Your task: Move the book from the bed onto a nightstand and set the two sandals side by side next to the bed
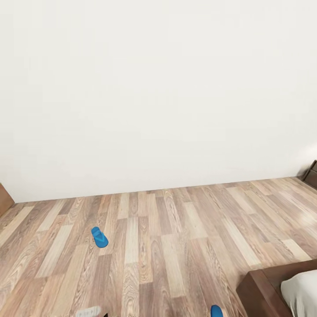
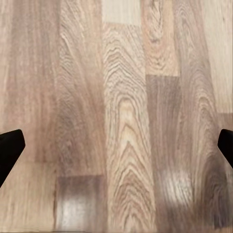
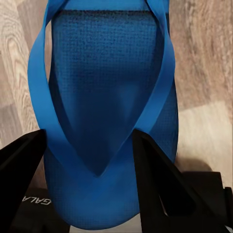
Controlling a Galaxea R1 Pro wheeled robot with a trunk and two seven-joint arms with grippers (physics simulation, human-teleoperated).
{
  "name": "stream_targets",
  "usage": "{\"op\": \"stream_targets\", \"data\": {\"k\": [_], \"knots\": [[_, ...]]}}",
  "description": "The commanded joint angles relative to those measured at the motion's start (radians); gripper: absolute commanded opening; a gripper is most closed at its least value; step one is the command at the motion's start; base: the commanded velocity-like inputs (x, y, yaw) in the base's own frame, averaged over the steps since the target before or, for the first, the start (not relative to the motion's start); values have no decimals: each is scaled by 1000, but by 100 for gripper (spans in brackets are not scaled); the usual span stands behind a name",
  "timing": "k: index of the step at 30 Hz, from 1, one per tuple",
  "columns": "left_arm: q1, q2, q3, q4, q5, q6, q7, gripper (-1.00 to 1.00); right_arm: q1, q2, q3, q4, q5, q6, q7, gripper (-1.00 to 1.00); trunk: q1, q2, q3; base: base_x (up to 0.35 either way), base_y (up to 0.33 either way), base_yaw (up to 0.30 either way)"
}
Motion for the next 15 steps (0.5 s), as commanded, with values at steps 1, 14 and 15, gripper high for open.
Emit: {"op": "stream_targets", "data": {"k": [1, 14, 15], "knots": [[-1, 0, 6, 2, 4, 0, -8, 100, 0, 0, -2, 1, -6, -1, 5, -100, 0, 0, -1, 5, 0, 268], [-1, 1, 6, 2, 4, 1, -7, 100, 0, 0, -1, 1, -6, -2, 4, -100, 0, 0, -4, 152, -117, 127], [-1, 1, 6, 2, 4, 1, -7, 100, 0, 0, -1, 1, -6, -2, 4, -100, 0, 0, -4, 257, -202, 3]]}}
